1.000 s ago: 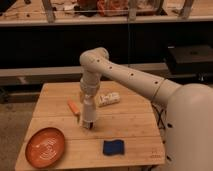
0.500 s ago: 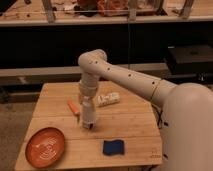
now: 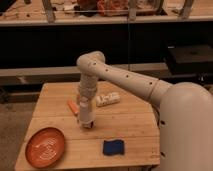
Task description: Place the ceramic cup over the eraser
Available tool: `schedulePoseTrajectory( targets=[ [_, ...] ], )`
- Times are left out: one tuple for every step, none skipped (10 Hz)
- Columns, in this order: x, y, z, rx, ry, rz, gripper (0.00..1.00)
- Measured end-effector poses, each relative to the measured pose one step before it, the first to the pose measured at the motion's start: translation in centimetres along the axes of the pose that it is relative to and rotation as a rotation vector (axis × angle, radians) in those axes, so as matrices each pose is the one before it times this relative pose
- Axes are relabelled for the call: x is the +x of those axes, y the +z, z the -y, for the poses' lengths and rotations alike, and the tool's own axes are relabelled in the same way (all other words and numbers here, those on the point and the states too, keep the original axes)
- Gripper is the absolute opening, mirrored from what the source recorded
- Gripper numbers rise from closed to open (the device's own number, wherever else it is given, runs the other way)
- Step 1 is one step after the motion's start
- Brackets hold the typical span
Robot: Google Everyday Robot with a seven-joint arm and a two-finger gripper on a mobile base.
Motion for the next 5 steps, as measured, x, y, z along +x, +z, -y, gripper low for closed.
schedulePoseTrajectory(
  targets=[
    [0.091, 0.171, -0.052, -0.00217, 0.00099, 0.0025, 0.8],
    [0.058, 0.173, -0.059, -0.0037, 0.0, 0.00259, 0.8],
    [-0.002, 0.191, -0.039, -0.00503, -0.00124, 0.00241, 0.8],
    [-0.087, 0.115, 0.014, -0.00401, -0.00186, 0.00213, 0.8],
    [-0.237, 0.108, 0.112, -0.00054, -0.00796, 0.00437, 0.8]
  ],
)
